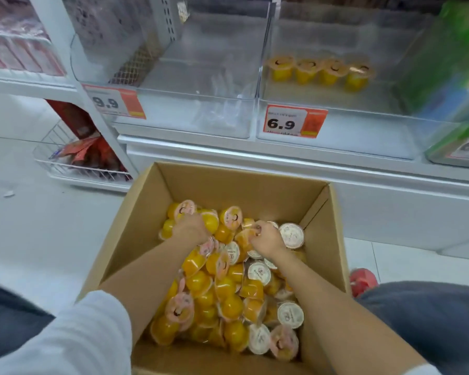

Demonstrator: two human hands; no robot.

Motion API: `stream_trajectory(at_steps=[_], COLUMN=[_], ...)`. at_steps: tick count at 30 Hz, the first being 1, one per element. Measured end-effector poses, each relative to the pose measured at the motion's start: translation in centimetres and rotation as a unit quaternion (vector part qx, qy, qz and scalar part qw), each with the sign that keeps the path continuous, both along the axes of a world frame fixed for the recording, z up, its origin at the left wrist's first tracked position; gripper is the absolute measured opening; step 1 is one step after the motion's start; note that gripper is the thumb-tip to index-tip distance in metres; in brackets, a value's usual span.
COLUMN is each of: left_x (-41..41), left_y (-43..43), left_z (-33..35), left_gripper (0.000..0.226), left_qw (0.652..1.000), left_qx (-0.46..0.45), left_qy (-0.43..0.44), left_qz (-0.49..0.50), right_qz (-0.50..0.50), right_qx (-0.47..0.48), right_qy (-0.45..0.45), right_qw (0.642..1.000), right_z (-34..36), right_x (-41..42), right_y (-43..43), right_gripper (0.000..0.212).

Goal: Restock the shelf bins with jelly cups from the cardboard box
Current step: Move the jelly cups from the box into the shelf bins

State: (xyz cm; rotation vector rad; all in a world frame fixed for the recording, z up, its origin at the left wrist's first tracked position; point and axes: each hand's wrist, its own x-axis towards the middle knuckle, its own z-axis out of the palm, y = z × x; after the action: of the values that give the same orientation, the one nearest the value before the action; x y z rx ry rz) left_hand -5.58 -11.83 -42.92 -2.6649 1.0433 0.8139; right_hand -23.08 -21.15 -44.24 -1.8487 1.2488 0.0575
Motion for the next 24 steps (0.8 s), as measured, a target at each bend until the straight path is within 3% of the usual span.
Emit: stream_trajectory(at_steps=[4, 7, 8, 10, 13, 15, 18, 20, 24], left_x=[1.1, 1.5, 1.6, 1.5, 0.9, 0.6, 0.7, 0.9, 0.8], left_y=[-1.1, -1.4, -1.4, -1.4, -1.2, -0.9, -0.4, -0.2, -0.1], left_z=[-3.3, -5.1, -5.4, -5.4, -6.0, -6.3, -6.5, -6.3, -3.8], left_gripper=[0.052, 0.08, 0.085, 0.082, 0.068, 0.06, 0.059, 0.051, 0.051], left_qw=[0.999, 0.997, 0.997, 0.997, 0.992, 0.985, 0.969, 0.935, 0.803], left_qx=[-0.032, -0.05, -0.052, -0.054, -0.098, -0.134, -0.178, -0.222, -0.303], left_qy=[0.019, 0.036, 0.021, -0.008, 0.027, 0.051, 0.107, 0.2, 0.415], left_qz=[0.033, 0.052, 0.051, 0.048, 0.074, 0.093, 0.134, 0.188, 0.301], right_qz=[-0.121, -0.181, -0.175, -0.148, -0.121, -0.139, -0.167, -0.192, -0.225], right_qx=[0.086, 0.155, 0.152, 0.115, 0.059, 0.043, 0.068, 0.115, 0.279], right_qy=[-0.038, -0.038, -0.024, 0.003, 0.01, -0.023, -0.078, -0.122, -0.196], right_qw=[0.988, 0.97, 0.972, 0.982, 0.991, 0.989, 0.981, 0.967, 0.913], right_z=[-2.6, -4.1, -4.8, -5.7, -7.0, -7.2, -7.2, -6.9, -4.5], right_x=[5.0, 7.5, 7.9, 8.4, 8.4, 8.0, 7.1, 6.4, 4.1], right_y=[-1.1, -2.1, -2.3, -2.3, -1.9, -1.9, -2.4, -2.8, -4.0], right_gripper=[0.054, 0.074, 0.069, 0.041, 0.015, 0.014, 0.03, 0.035, 0.023])
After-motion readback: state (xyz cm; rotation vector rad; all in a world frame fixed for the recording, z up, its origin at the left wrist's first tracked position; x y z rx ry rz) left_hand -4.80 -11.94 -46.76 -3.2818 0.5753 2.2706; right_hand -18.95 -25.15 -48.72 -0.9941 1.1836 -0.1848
